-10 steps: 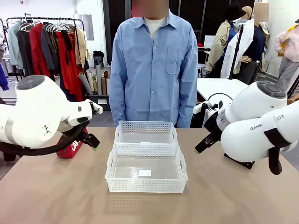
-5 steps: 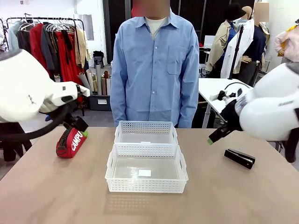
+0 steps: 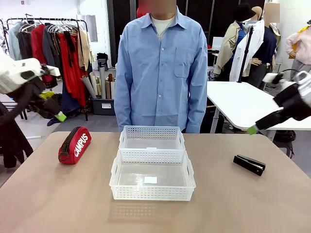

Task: Distribute items into two baskets.
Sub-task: Pick up the Pencil pouch that the person points to.

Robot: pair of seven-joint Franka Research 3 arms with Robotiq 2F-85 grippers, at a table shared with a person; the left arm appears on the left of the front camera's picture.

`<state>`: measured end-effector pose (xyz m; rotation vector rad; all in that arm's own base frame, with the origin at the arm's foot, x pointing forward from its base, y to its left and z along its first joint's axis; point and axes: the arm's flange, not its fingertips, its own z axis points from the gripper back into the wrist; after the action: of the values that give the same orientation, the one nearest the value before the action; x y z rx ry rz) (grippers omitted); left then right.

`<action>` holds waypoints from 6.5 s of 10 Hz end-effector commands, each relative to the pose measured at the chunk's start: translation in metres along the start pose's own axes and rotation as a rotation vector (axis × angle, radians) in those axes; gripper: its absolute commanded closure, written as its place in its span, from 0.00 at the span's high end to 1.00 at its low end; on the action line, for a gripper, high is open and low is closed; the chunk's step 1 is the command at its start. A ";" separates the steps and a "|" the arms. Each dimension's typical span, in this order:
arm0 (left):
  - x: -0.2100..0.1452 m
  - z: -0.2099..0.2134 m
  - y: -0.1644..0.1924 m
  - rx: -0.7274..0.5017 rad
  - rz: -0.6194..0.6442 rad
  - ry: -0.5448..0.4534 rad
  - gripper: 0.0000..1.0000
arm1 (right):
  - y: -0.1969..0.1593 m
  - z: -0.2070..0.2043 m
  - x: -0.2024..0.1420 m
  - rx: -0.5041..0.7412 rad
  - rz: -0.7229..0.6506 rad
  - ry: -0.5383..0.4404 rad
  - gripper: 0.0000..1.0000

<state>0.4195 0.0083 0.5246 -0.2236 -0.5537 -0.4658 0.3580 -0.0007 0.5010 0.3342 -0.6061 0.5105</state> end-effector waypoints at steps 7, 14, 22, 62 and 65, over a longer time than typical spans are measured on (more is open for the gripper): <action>-0.049 0.063 0.074 -0.140 -0.052 -0.092 1.00 | -0.055 0.090 -0.063 0.055 -0.134 -0.181 1.00; -0.075 0.075 0.092 -0.189 -0.049 -0.161 1.00 | -0.054 0.111 -0.072 0.061 -0.119 -0.259 1.00; -0.073 0.075 0.091 -0.177 -0.029 -0.147 1.00 | -0.058 0.115 -0.066 0.037 -0.145 -0.239 1.00; 0.094 -0.184 0.098 0.057 0.159 0.486 1.00 | -0.058 0.115 -0.066 0.037 -0.145 -0.239 1.00; 0.086 -0.205 0.097 0.058 0.170 0.505 1.00 | -0.058 0.115 -0.066 0.037 -0.145 -0.239 1.00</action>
<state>0.6203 -0.0025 0.3941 -0.1148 -0.0519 -0.3439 0.2915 -0.1214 0.5414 0.4578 -0.7897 0.3422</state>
